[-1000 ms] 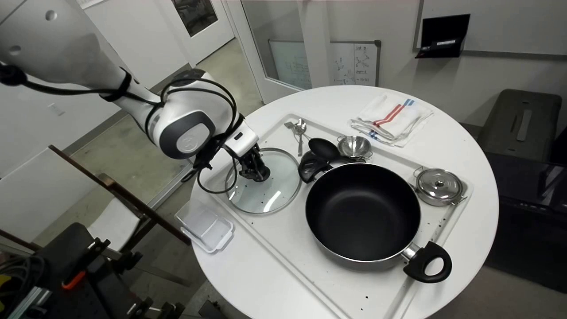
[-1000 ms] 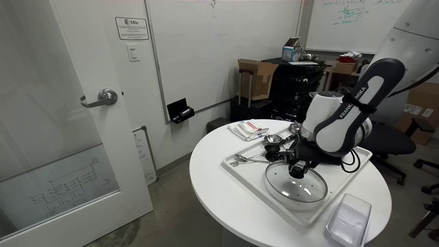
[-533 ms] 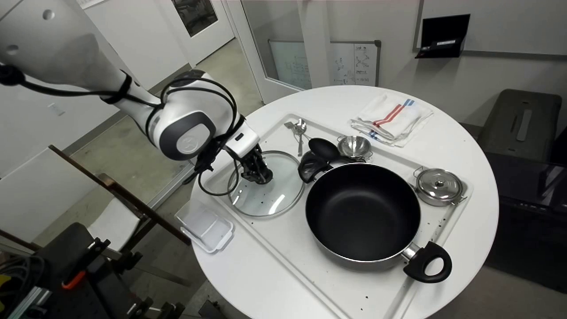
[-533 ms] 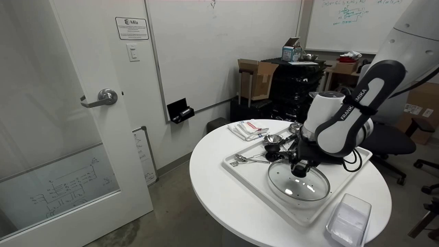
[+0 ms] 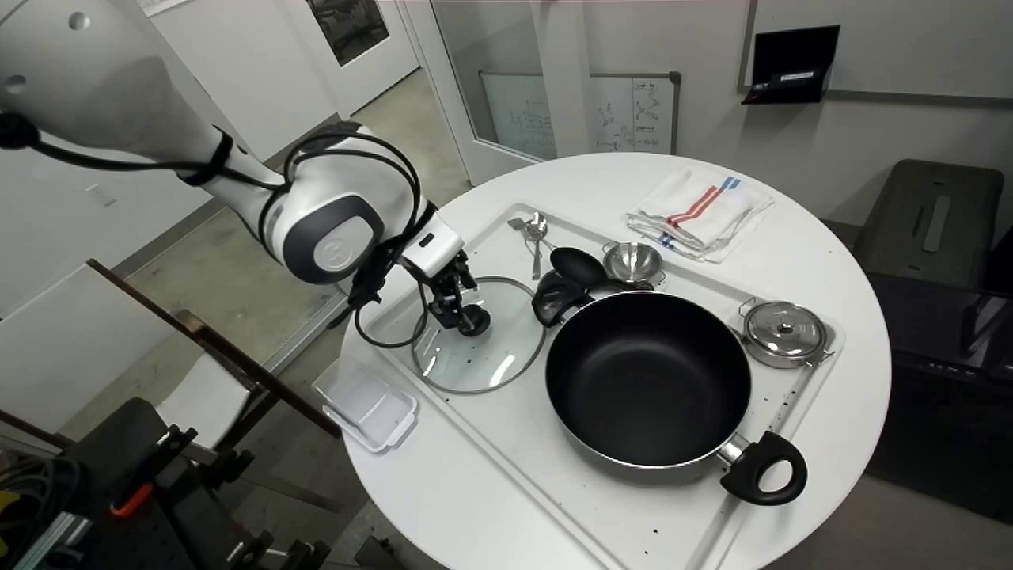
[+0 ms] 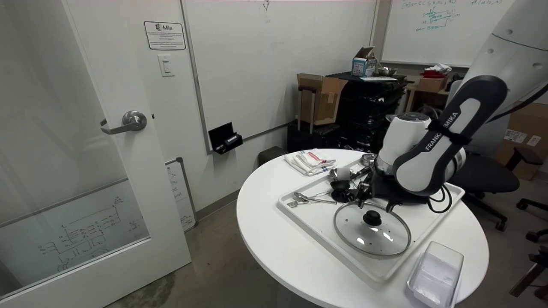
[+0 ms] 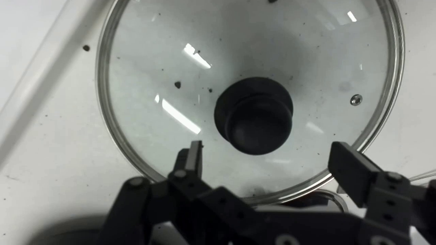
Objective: Take the lid off of the pot
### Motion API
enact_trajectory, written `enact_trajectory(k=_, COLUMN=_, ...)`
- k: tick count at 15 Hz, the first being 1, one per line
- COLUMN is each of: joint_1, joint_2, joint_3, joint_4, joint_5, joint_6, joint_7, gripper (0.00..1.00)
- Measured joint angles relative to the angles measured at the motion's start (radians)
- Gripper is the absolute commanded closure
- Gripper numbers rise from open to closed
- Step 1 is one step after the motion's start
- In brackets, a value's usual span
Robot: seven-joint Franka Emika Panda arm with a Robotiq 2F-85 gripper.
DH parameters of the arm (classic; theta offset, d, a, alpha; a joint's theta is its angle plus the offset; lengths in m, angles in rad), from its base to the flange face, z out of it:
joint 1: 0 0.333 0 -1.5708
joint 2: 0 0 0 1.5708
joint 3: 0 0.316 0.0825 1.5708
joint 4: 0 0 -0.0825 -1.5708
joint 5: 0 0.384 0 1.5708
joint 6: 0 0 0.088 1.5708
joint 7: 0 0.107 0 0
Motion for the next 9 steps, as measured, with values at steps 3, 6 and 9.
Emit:
enact_trajectory(k=3, joint_1=0.005, joint_2=-0.002, joint_3=-0.005, joint_4=0.0, joint_5=0.0, joint_6=0.0, joint_7=0.0, gripper=0.0)
enact_trajectory(k=6, joint_1=0.007, joint_2=-0.004, joint_3=-0.008, joint_4=0.0, joint_5=0.0, joint_6=0.0, joint_7=0.0, gripper=0.0)
enact_trajectory(k=9, joint_1=0.007, joint_2=-0.012, joint_3=-0.007, joint_4=-0.002, joint_5=0.0, joint_6=-0.001, joint_7=0.0, gripper=0.0)
